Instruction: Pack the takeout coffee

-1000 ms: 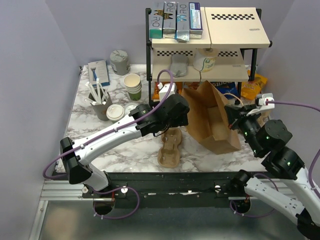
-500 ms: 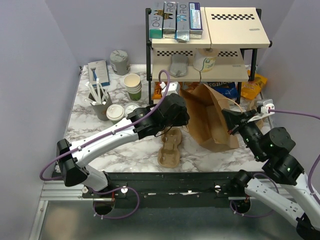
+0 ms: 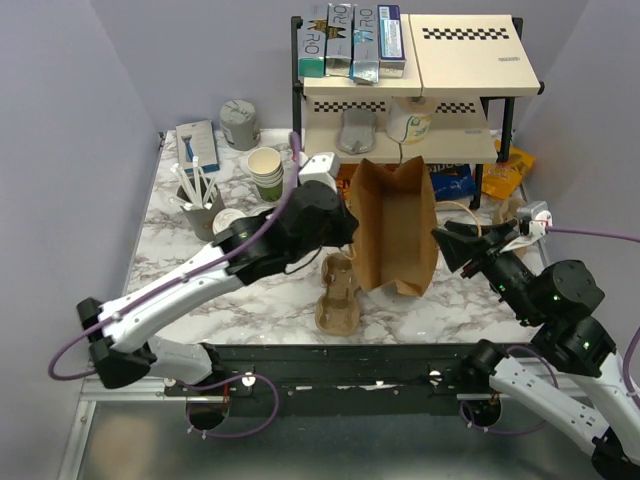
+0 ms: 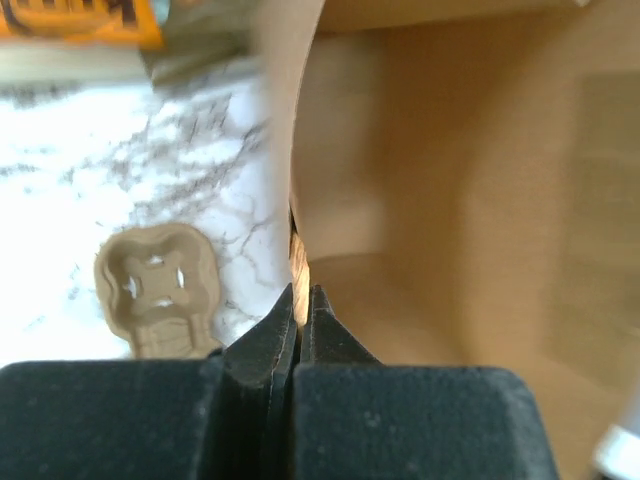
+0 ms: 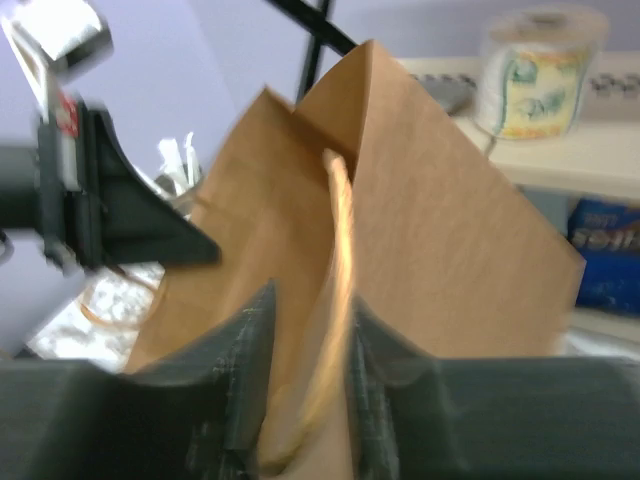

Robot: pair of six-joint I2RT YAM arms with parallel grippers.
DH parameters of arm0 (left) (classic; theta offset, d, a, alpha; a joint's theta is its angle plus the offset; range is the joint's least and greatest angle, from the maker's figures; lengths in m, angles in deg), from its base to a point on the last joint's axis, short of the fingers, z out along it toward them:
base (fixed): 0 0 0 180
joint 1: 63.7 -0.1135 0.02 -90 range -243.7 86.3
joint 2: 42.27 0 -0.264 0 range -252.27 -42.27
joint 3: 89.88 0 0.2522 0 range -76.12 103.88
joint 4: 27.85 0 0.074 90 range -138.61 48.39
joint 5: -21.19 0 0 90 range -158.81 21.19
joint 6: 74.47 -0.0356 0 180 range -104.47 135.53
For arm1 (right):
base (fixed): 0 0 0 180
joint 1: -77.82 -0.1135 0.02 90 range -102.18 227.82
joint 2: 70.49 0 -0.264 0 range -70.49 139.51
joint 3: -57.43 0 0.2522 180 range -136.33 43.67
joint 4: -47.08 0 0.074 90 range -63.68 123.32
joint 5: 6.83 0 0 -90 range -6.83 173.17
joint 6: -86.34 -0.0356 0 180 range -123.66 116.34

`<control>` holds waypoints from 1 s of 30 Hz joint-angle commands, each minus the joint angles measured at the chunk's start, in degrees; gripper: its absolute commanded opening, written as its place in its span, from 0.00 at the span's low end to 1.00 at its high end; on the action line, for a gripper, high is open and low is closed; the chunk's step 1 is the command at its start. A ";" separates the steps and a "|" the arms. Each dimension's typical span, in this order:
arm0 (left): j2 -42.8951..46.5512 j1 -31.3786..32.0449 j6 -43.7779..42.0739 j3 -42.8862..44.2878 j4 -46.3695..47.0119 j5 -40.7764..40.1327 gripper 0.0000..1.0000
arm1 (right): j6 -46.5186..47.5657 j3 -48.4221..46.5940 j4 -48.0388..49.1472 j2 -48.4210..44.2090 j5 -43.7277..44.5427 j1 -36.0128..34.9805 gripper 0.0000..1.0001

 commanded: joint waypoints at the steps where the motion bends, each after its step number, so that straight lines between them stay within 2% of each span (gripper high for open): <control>1: 12.30 -0.35 -6.18 0.81 2.74 3.83 0.00 | 2.36 -4.12 -0.72 -1.83 -12.13 -0.39 0.57; 2: 13.63 -0.35 -6.35 0.90 2.65 4.45 0.00 | 2.71 -4.65 -0.81 -2.18 -13.28 -0.39 0.67; 4: 16.35 -0.35 -7.41 2.47 1.09 5.85 0.00 | 2.37 -5.26 -0.81 -3.41 -13.12 -0.39 0.78; 5: 17.24 -0.35 -7.67 3.09 0.38 6.29 0.00 | 2.71 -5.35 -1.07 -3.85 -13.03 -0.39 0.88; 9: 21.02 -0.44 -8.11 4.85 -2.53 5.60 0.00 | 3.42 -5.00 -1.86 -5.43 -8.83 -0.30 1.00; 11: 23.13 -0.44 -7.41 5.38 -4.72 2.97 0.00 | 4.90 -4.04 -2.56 -5.17 -6.71 -0.39 1.00; 13: 25.23 -0.35 -6.36 7.04 -7.43 0.25 0.00 | 7.80 -3.42 -4.05 -4.21 -8.36 -0.30 1.00; 17: 27.88 -0.35 -4.52 11.78 -15.87 -8.80 0.00 | 18.08 -1.84 -6.00 3.58 -26.77 -0.30 1.00; 19: 28.84 -0.35 -3.20 14.42 -22.18 -13.63 0.00 | 20.98 -1.49 -5.39 7.47 -32.25 -0.30 1.00; 21: 29.90 -0.44 -1.44 14.87 -24.93 -15.92 0.00 | 23.71 0.08 -1.80 11.07 -36.48 -0.39 1.00; 22: 30.86 -0.35 -0.91 15.05 -27.55 -16.46 0.00 | 24.16 2.01 3.53 11.44 -37.80 -0.30 1.00; 25: 31.57 -0.35 1.20 14.00 -30.65 -17.08 0.00 | 20.75 3.09 14.79 11.27 -43.07 -0.39 1.00; 28: 30.44 -0.44 -0.54 10.41 -27.86 -12.88 0.00 | 9.26 0.20 23.33 13.27 -45.55 -0.39 1.00; 30: 28.42 -0.35 -1.34 10.13 -27.49 -11.20 0.00 | 2.99 -4.20 24.67 15.12 -47.47 -0.39 1.00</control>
